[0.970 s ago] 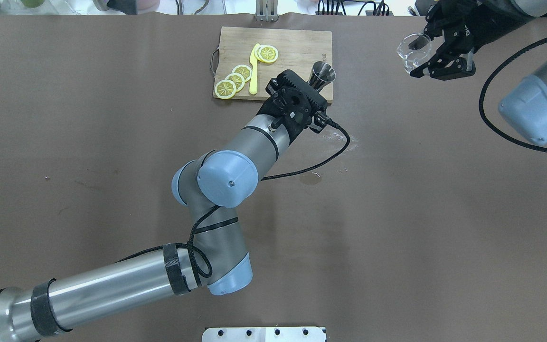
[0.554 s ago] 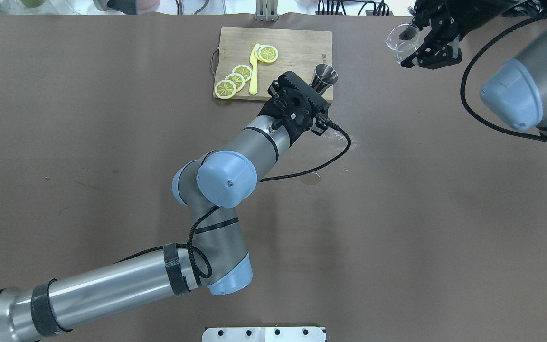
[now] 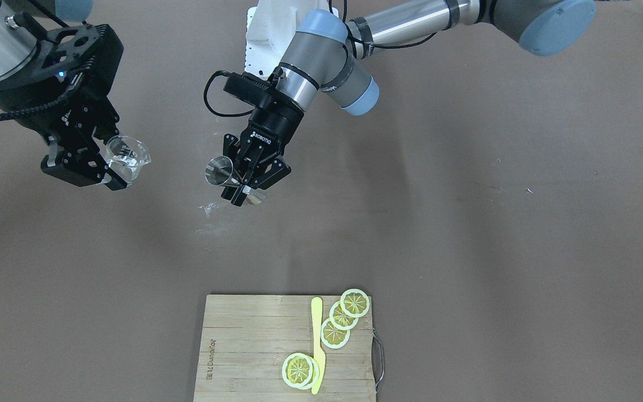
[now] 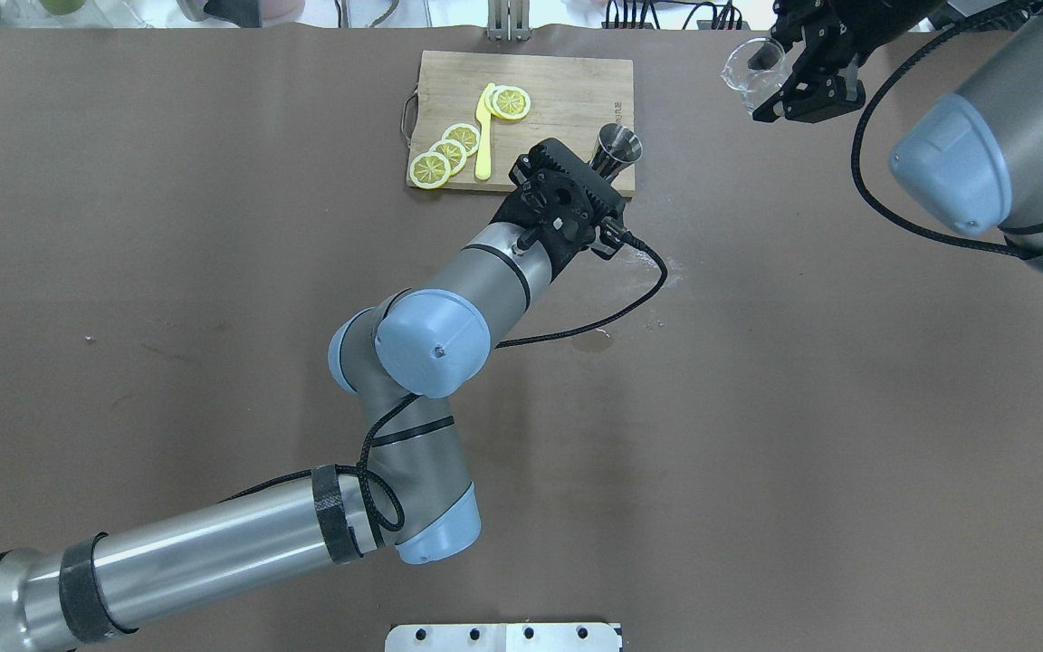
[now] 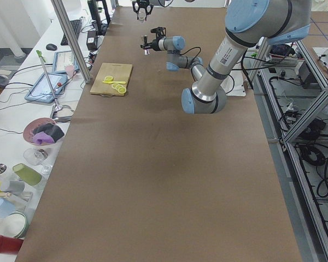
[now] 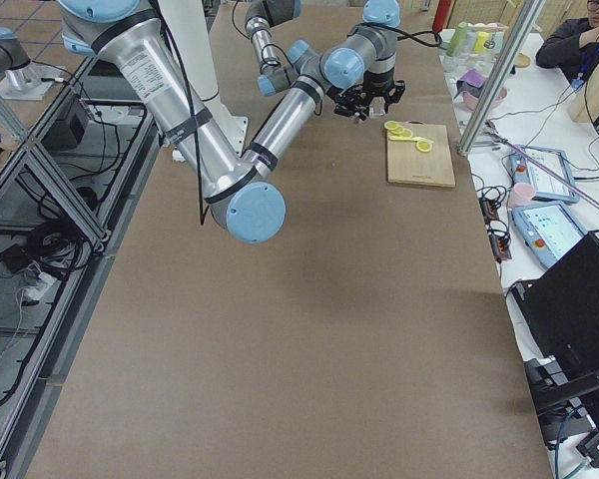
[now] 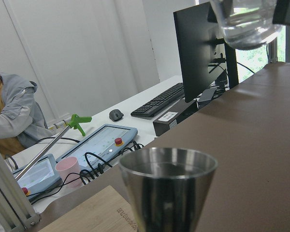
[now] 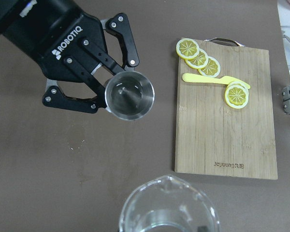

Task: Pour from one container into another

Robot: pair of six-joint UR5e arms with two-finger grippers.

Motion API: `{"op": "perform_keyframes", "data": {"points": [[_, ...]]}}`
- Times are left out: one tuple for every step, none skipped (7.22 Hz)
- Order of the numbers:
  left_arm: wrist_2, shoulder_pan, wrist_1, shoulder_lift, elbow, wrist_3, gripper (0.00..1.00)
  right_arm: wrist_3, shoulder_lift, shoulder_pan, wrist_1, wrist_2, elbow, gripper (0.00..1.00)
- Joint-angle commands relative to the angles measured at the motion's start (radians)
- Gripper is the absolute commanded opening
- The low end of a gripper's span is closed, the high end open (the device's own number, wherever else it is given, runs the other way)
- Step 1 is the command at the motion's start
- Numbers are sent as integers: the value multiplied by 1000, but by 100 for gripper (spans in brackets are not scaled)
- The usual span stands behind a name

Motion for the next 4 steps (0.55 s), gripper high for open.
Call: {"op": "perform_keyframes", "data": {"points": [[-2, 1, -3, -9, -6, -1, 0, -15, 46, -34, -57, -41, -1, 0], [2, 2, -4, -9, -6, 1, 0, -59, 63, -40, -110, -55, -2, 0], [5, 4, -4, -7, 5, 1, 0, -99, 81, -46, -161, -73, -5, 0], [3, 7, -4, -6, 5, -1, 0, -117, 95, -54, -186, -107, -10, 0]]}}
